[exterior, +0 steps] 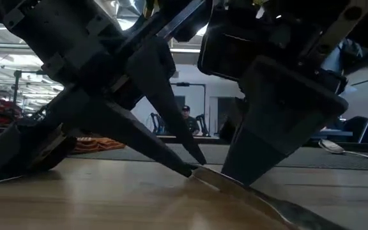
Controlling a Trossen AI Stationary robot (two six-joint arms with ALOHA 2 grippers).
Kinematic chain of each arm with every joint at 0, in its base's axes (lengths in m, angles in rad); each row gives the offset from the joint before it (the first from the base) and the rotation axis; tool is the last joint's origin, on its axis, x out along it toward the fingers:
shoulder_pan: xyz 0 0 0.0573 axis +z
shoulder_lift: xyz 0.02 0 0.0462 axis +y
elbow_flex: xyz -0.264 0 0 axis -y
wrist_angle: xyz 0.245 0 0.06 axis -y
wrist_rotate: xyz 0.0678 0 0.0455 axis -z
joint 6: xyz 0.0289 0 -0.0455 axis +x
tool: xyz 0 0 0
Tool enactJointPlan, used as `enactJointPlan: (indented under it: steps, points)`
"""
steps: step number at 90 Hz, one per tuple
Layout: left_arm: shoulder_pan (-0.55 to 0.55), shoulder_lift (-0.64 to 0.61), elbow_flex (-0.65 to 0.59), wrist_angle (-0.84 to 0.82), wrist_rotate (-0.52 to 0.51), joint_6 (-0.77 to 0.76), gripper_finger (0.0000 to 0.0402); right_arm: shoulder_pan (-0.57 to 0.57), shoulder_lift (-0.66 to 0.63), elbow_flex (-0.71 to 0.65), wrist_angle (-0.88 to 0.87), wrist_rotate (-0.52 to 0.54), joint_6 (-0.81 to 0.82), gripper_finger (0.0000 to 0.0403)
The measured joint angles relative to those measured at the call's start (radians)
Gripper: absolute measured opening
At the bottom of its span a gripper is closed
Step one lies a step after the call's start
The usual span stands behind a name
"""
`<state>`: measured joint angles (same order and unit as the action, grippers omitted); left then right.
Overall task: Set table place
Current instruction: Put the silver table knife on the gray tablemat to the left of the silver spoon
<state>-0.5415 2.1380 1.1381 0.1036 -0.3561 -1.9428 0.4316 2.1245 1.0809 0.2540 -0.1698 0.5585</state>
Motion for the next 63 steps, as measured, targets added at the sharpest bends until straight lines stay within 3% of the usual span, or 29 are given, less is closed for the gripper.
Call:
enactJointPlan:
  steps: [35,63]
  points:
    - [0.002,0.0,-0.002,0.007,-0.002,0.009,0.0065,-0.002,0.013,0.0,0.045,0.022,-0.023,0.0]
    - [0.006,0.0,-0.002,-0.002,0.013,0.035,0.0003,-0.003,0.02,0.0,0.056,0.02,-0.035,0.0]
